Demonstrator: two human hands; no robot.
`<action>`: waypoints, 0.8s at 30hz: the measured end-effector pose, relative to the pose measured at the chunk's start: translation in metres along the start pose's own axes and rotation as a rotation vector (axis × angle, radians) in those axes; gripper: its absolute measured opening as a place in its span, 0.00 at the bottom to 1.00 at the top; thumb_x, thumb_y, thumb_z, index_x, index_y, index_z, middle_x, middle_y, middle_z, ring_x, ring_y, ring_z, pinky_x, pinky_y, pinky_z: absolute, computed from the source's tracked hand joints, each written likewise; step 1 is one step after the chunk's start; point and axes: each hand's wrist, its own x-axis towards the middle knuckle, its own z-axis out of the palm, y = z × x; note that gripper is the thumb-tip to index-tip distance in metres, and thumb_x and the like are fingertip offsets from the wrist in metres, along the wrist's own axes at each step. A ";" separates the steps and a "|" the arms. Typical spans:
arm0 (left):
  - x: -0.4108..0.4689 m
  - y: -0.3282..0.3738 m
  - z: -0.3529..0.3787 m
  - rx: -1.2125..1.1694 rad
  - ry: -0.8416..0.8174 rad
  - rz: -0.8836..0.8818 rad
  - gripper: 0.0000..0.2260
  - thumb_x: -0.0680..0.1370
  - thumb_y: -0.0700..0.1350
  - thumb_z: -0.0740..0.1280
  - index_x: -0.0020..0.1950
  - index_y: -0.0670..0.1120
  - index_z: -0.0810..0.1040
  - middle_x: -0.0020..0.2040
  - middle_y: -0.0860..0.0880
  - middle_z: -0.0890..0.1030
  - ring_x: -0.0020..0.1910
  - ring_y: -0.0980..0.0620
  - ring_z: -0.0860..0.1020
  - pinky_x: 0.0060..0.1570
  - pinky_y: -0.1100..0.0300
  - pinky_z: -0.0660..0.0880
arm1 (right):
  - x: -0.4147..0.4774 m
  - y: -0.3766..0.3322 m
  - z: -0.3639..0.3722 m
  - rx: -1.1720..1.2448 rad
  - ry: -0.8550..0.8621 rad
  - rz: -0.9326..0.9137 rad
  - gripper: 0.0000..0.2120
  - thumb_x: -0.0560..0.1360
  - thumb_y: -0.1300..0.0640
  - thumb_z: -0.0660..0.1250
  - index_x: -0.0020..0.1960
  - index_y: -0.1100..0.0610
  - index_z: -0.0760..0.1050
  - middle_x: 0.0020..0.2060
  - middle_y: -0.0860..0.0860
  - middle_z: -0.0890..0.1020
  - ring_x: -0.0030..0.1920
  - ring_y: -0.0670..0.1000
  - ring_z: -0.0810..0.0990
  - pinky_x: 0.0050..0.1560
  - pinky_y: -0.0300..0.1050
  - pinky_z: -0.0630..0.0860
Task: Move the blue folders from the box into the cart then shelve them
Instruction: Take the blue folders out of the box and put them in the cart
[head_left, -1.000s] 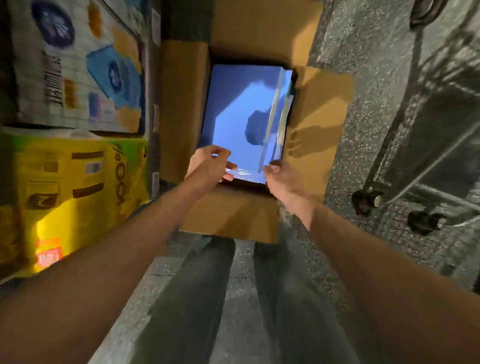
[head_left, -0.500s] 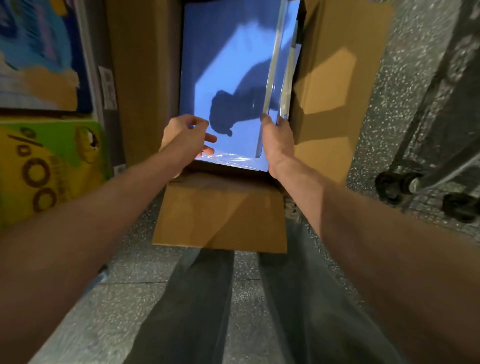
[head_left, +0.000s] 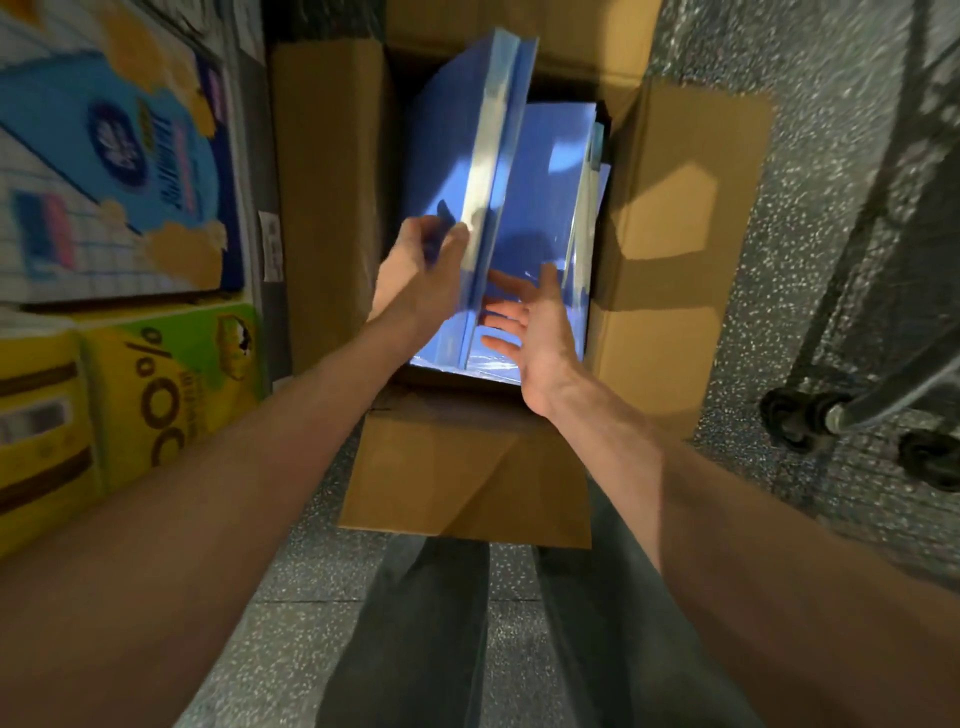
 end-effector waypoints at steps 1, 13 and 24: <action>0.000 0.002 0.002 -0.002 0.005 -0.004 0.25 0.79 0.66 0.61 0.71 0.53 0.68 0.63 0.55 0.76 0.59 0.55 0.77 0.63 0.53 0.75 | -0.004 0.001 0.005 0.004 -0.033 0.010 0.33 0.84 0.38 0.40 0.63 0.53 0.79 0.58 0.56 0.82 0.57 0.53 0.80 0.58 0.49 0.76; 0.028 0.005 -0.029 0.238 0.203 -0.032 0.32 0.78 0.59 0.68 0.75 0.45 0.62 0.69 0.44 0.74 0.64 0.42 0.77 0.55 0.48 0.78 | -0.012 0.008 0.035 -0.003 -0.289 0.110 0.40 0.81 0.34 0.35 0.68 0.56 0.76 0.64 0.52 0.81 0.64 0.54 0.78 0.63 0.51 0.73; -0.036 0.028 -0.048 0.472 0.331 -0.018 0.21 0.81 0.57 0.63 0.62 0.40 0.70 0.54 0.39 0.80 0.52 0.38 0.80 0.46 0.51 0.73 | -0.068 0.007 0.007 -0.111 -0.058 0.155 0.33 0.84 0.40 0.40 0.62 0.58 0.79 0.55 0.56 0.84 0.52 0.54 0.81 0.55 0.49 0.77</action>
